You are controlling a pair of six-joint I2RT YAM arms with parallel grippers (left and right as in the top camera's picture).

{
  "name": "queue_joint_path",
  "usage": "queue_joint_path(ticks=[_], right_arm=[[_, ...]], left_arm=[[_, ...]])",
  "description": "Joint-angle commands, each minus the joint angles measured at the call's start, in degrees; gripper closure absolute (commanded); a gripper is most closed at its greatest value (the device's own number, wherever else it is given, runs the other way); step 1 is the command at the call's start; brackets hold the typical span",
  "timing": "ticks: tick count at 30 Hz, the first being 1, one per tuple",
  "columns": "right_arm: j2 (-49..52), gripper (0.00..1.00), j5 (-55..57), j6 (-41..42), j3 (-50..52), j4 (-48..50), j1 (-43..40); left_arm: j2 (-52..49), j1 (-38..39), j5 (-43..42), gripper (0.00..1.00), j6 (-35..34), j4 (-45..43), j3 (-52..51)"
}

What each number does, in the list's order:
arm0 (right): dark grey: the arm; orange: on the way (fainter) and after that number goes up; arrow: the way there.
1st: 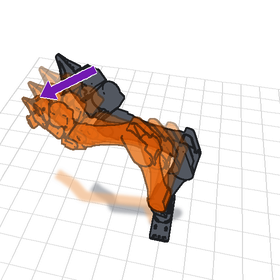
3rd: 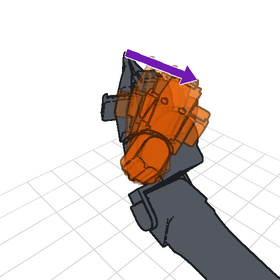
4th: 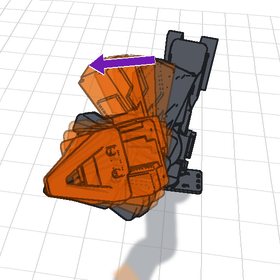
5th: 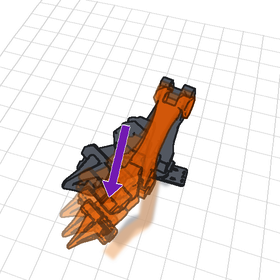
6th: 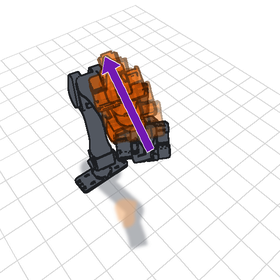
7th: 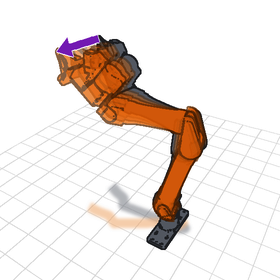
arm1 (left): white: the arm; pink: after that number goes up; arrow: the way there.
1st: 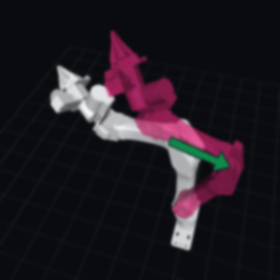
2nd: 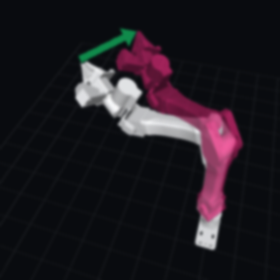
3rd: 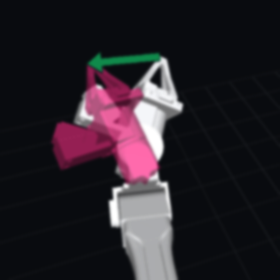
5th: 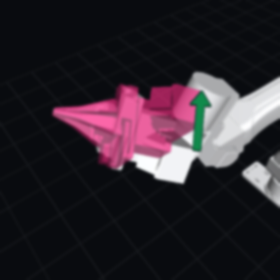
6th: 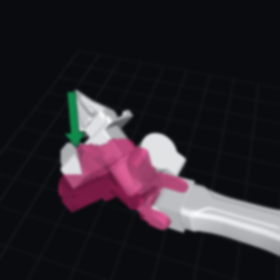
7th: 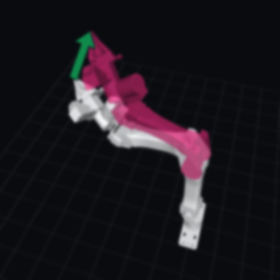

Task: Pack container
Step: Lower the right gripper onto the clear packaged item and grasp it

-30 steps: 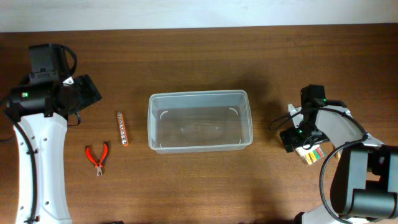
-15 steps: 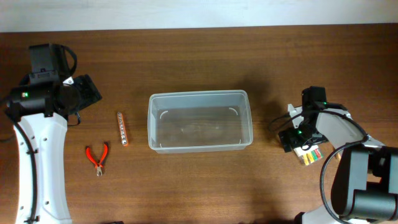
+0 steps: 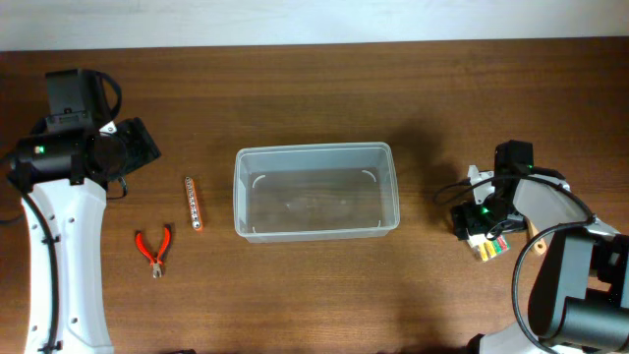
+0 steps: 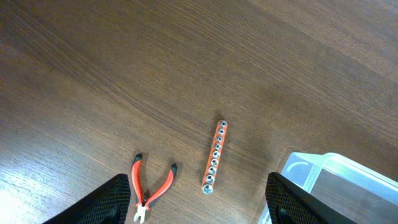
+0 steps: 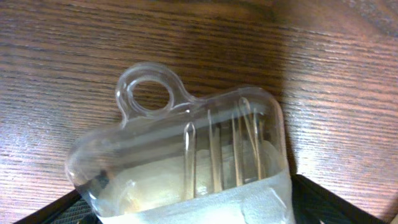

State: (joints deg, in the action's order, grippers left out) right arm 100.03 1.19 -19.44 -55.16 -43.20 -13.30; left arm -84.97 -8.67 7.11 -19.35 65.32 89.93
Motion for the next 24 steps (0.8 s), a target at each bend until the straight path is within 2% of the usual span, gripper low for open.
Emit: queue_joint_path(ticks=[1,16,19,24], right_arm=[[0.63,0.15,0.52,0.42,0.9,0.24,-0.28],[0.63,0.41,0.5,0.44,0.9,0.24,-0.28],[0.63,0.58,0.5,1.01,0.9,0.63,-0.28],[0.63,0.6,0.52,1.11,0.9,1.29,-0.28]], left_arm=[[0.46,-0.02,0.87,0.28,-0.55,0.02,0.85],[0.46,-0.02,0.85,0.28,-0.55,0.07,0.85],[0.46,-0.02,0.85,0.28,-0.55,0.07,0.85],[0.46,-0.02,0.83,0.28,-0.55,0.07,0.85]])
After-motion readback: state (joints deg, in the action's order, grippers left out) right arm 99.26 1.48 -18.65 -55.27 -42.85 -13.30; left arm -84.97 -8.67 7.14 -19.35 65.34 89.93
